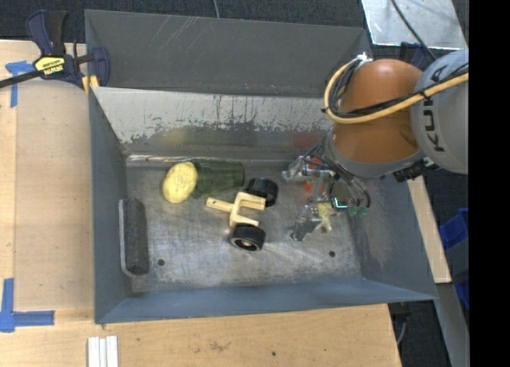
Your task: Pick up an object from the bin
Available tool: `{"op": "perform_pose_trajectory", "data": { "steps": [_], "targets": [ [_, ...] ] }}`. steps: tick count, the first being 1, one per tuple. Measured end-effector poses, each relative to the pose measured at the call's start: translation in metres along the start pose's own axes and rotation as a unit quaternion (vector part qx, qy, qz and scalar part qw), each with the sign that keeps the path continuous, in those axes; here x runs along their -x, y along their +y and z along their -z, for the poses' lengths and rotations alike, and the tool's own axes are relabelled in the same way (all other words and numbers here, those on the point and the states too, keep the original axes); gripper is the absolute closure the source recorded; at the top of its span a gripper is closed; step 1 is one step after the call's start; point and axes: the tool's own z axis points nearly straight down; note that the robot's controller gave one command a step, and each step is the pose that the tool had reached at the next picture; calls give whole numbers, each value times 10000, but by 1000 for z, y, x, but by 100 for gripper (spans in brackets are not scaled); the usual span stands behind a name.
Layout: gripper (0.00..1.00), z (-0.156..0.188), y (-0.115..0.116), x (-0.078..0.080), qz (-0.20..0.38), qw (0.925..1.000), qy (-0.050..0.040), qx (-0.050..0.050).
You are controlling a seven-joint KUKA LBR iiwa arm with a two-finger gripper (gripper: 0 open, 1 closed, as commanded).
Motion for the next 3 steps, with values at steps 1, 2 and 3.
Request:
{"op": "perform_pose_trajectory", "data": {
  "steps": [1,2,3],
  "targets": [
    [0,4,0,2,1,10000,-38,-1],
    [0,-16,14,22,-283,9996,-89,-6],
    [0,-34,28,24,-368,9993,1,9]
  ]
}}
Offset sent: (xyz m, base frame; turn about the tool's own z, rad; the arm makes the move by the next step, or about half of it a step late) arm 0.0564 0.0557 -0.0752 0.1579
